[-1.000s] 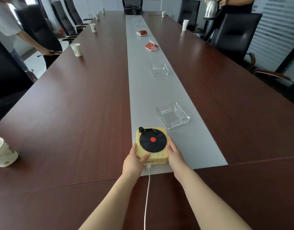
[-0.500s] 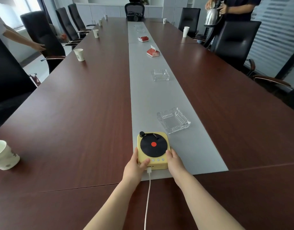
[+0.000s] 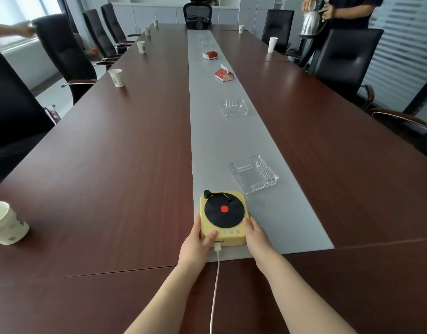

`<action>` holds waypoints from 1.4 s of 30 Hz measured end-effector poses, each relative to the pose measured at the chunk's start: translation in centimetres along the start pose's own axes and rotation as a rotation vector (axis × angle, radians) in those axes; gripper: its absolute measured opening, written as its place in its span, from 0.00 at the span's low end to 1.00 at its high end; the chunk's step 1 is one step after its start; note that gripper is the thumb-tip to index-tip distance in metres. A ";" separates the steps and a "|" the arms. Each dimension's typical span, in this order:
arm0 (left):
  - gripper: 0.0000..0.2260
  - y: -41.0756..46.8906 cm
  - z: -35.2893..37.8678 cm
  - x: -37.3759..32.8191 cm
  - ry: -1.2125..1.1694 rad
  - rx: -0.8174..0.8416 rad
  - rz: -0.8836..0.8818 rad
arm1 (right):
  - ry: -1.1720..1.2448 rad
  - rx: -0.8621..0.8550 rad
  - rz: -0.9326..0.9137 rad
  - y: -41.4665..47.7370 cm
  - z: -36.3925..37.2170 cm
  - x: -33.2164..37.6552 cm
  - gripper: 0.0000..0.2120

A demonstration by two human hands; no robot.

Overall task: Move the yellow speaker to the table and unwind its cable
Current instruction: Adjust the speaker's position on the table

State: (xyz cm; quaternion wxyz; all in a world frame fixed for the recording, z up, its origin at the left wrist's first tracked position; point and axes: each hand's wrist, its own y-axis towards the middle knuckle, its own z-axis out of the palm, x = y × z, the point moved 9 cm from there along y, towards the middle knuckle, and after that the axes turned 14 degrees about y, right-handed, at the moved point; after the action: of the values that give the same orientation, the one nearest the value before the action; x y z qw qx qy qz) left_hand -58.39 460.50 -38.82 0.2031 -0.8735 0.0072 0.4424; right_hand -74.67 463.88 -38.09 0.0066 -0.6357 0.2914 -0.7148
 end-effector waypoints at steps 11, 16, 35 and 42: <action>0.31 0.0 -0.1 -0.1 0.016 0.017 0.011 | 0.016 0.016 0.000 0.3 0.1 -0.4 0.22; 0.30 0.0 -0.1 -0.2 0.031 0.016 0.008 | 0.042 0.024 0.017 0.6 -0.1 -0.5 0.22; 0.23 -1.8 -0.2 -0.5 0.106 0.094 -0.035 | -0.068 -0.010 0.024 -2.2 -0.7 -0.4 0.21; 0.23 -3.8 -0.4 -0.1 0.210 0.196 -0.165 | -0.259 0.071 0.100 -4.3 -1.2 -1.5 0.21</action>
State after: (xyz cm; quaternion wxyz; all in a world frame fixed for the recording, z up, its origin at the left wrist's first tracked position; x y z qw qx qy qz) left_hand -57.38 463.81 -37.24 0.3211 -0.8886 -0.0002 0.3275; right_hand -73.92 468.52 -37.63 0.1024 -0.7067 0.2937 -0.6354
